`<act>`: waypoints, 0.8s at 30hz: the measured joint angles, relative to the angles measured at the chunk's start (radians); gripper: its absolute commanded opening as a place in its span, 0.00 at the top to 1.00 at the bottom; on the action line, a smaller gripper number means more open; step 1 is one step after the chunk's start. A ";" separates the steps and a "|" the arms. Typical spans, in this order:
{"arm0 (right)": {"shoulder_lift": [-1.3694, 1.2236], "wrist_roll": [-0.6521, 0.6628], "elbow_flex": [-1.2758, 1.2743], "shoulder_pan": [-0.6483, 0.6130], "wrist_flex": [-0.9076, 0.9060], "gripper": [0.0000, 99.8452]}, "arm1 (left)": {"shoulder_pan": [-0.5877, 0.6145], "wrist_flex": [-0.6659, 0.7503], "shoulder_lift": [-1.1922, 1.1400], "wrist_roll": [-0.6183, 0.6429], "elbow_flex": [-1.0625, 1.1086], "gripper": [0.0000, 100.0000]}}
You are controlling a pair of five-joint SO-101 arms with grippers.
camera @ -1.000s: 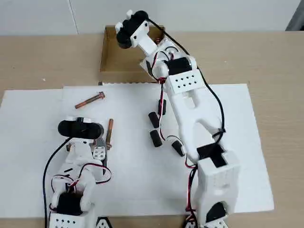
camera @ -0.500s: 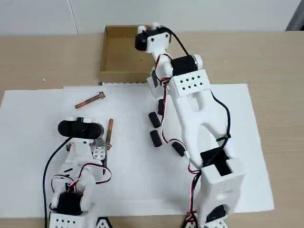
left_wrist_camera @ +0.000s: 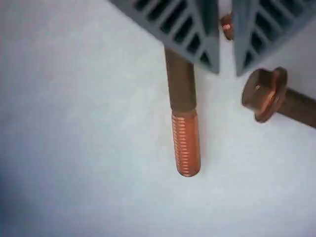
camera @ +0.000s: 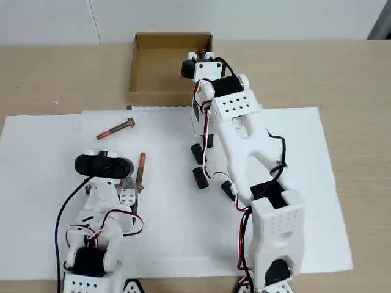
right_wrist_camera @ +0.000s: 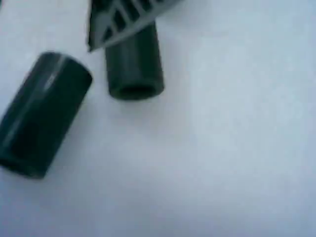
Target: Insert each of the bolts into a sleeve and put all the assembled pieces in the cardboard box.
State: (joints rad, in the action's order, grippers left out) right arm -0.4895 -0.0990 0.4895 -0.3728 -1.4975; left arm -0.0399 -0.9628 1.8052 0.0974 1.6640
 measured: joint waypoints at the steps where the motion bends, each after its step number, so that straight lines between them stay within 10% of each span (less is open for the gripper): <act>1: -0.006 0.000 0.000 0.000 0.012 0.88 | 0.000 0.000 0.000 0.000 0.000 0.99; 24: -0.210 0.000 0.023 -0.005 0.120 0.95 | 0.000 0.000 0.000 0.000 0.000 0.99</act>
State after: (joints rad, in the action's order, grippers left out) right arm -0.6997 -0.0990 0.5125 -0.3775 -1.3779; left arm -0.0399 -0.9628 1.8052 0.0974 1.6640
